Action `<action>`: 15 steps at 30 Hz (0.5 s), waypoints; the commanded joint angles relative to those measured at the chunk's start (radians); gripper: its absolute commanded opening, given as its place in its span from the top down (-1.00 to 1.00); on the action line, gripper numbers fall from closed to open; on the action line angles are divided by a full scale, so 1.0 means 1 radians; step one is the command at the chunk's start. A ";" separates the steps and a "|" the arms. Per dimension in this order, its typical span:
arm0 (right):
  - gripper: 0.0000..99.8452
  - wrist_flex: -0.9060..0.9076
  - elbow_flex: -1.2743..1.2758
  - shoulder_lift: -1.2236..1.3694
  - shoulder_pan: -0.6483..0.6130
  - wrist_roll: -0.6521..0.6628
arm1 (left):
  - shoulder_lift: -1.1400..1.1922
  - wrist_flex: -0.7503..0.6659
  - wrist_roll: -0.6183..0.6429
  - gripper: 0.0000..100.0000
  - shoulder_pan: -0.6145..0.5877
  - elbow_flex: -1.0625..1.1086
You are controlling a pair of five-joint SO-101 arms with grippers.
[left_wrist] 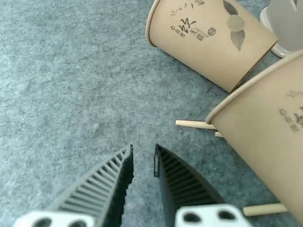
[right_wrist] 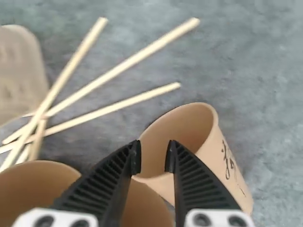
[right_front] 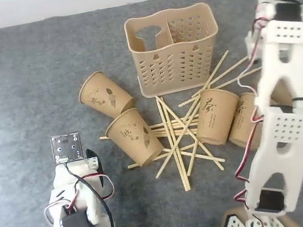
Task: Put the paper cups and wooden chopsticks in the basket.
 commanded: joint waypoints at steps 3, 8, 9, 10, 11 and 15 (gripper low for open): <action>0.79 0.033 0.003 0.001 0.053 0.012 | -0.017 -0.003 -0.009 0.86 0.000 -0.004; 0.79 0.044 0.014 -0.036 0.065 0.012 | -0.017 -0.005 -0.009 0.86 0.000 -0.004; 0.79 0.044 0.021 -0.050 0.076 0.012 | -0.017 -0.005 -0.009 0.86 0.000 -0.004; 0.79 0.044 0.031 -0.065 0.085 0.012 | -0.017 -0.006 -0.009 0.86 0.000 -0.004; 0.79 0.044 0.044 -0.084 0.097 0.012 | -0.017 -0.006 -0.009 0.86 0.000 -0.004; 0.79 0.042 0.130 -0.143 0.147 0.075 | -0.017 -0.005 -0.009 0.86 0.000 -0.004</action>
